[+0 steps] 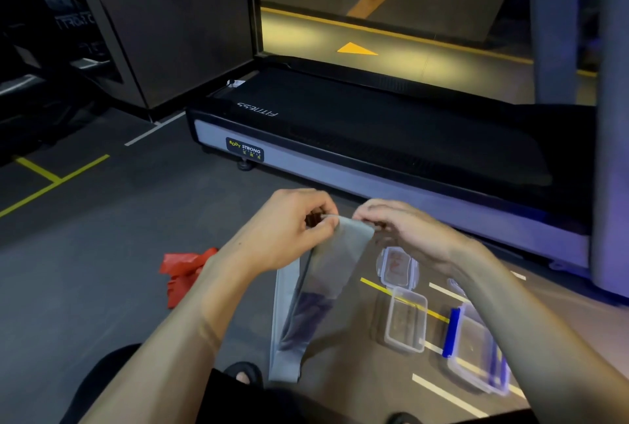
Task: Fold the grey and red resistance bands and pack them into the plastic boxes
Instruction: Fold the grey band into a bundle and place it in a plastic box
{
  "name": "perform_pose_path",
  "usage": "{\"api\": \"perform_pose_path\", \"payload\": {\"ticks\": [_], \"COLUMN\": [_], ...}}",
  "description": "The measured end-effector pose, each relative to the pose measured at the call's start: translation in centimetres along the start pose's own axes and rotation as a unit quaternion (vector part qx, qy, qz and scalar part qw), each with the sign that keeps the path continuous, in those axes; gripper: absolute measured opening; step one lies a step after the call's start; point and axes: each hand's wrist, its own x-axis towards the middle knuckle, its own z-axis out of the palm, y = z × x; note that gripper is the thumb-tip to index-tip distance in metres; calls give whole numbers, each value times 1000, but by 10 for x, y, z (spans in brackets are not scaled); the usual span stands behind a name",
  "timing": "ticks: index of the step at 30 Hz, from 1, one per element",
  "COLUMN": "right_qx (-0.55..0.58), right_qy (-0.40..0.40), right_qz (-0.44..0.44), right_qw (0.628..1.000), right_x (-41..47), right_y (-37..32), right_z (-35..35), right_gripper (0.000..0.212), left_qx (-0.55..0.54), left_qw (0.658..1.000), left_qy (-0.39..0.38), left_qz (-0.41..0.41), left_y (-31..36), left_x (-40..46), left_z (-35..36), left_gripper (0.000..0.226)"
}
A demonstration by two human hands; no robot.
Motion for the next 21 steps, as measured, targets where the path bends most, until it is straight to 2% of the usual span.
{"api": "perform_pose_path", "payload": {"ticks": [5, 10, 12, 15, 17, 18, 21], "right_qx": [-76, -154, -218, -336, -369, -351, -192], "right_qy": [12, 22, 26, 27, 11, 1, -45], "right_qz": [-147, -171, -190, -236, -254, -248, -158], "right_qw": [986, 973, 957, 911, 894, 903, 968], "right_x": [-2, 4, 2, -2, -1, -1, -4], "right_y": [-2, 2, 0, -3, -2, -1, -4], "right_z": [2, -4, -4, -1, 1, 2, 5], "right_gripper": [13, 5, 4, 5, 7, 7, 14], "left_qx": [-3, -37, -63, -84, -94, -98, -102], "left_qw": [1000, 998, 995, 993, 992, 992, 992], "left_qy": [-8, -42, -53, -64, -61, -59, -54], "left_qz": [-15, -36, -51, -60, -60, -60, -49], "left_y": [-1, -7, -9, -13, -15, -16, -19], "left_x": [1, 1, 1, 1, 1, 0, -1], "left_z": [3, -2, -3, -3, -4, -4, -6], "left_gripper": [6, 5, 5, 6, 10, 13, 18]}}
